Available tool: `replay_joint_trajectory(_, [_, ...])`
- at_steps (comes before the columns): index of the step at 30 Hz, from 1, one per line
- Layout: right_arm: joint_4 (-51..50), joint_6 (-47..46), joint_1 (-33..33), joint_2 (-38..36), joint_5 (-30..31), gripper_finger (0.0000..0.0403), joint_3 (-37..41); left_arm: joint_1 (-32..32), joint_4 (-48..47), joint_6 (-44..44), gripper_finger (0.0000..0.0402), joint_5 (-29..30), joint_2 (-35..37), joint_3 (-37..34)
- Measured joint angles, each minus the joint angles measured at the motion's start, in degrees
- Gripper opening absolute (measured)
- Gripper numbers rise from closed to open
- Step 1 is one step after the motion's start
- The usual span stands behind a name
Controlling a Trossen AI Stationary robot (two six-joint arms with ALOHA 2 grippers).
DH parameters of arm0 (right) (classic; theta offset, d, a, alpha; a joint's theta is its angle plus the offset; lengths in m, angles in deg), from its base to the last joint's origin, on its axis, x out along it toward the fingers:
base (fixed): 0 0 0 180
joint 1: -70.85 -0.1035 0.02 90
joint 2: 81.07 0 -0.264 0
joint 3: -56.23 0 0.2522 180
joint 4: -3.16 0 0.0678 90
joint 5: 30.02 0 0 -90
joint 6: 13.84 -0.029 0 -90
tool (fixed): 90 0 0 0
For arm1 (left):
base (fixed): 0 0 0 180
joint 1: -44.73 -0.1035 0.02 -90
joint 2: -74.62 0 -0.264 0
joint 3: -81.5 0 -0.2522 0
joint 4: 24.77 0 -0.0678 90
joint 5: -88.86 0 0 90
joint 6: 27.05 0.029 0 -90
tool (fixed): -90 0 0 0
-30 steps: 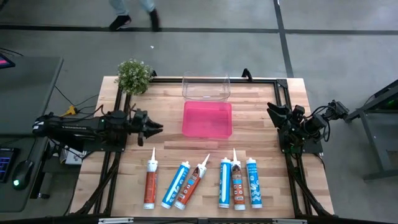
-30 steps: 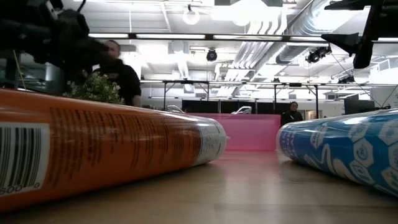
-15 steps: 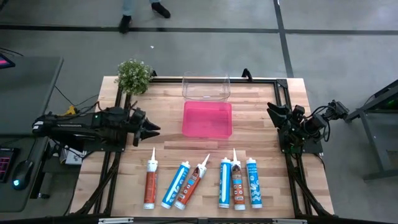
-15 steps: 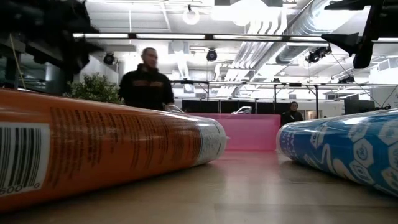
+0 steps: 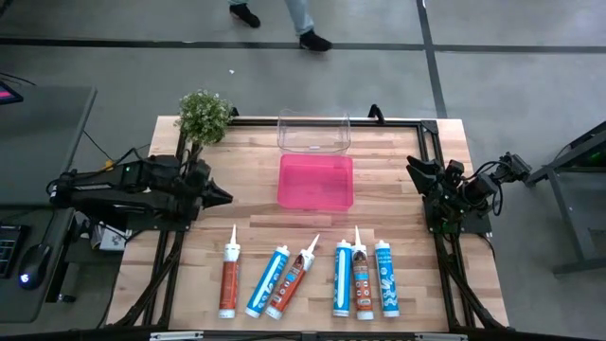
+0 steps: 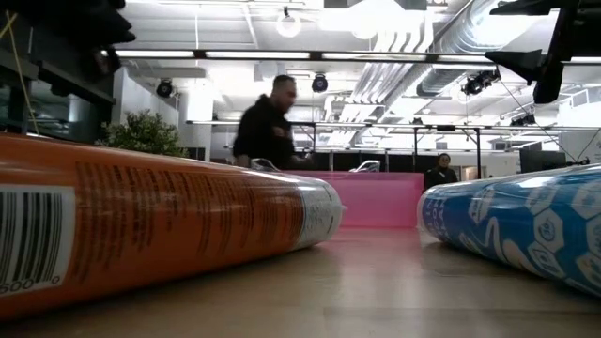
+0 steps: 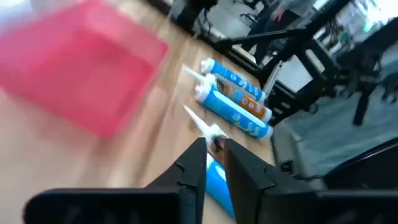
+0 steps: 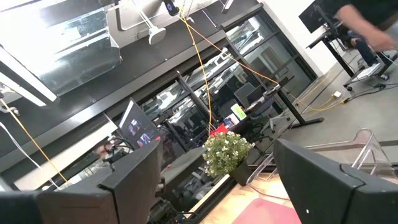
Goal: Pick & place silicon tubes, Sealant and Lysol wipes
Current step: Put the left orange sealant into the transparent container
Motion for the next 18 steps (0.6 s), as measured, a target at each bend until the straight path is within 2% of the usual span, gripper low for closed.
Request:
replay_joint_trajectory(4, [0.0, 0.0, 0.0, 0.0, 0.0, 0.0303, 0.0, 0.0, -4.3, -11.1, 0.0020, -2.3, 0.0, 0.0])
replay_joint_trajectory(8, [0.0, 0.0, 0.0, 0.0, 0.0, 0.0303, 0.0, 1.5, -8.0, -20.3, 0.0002, -1.0, 0.0, 0.0])
replay_joint_trajectory(14, [0.0, 0.0, 0.0, 0.0, 0.0, 0.0303, 0.0, 8.0, -9.4, -34.2, 0.0001, 9.5, -1.5, 0.0])
replay_joint_trajectory(18, [0.0, 0.0, 0.0, 0.0, 0.0, 0.0303, 0.0, 14.1, -7.0, -43.5, 0.0001, 18.7, -5.4, 0.0])
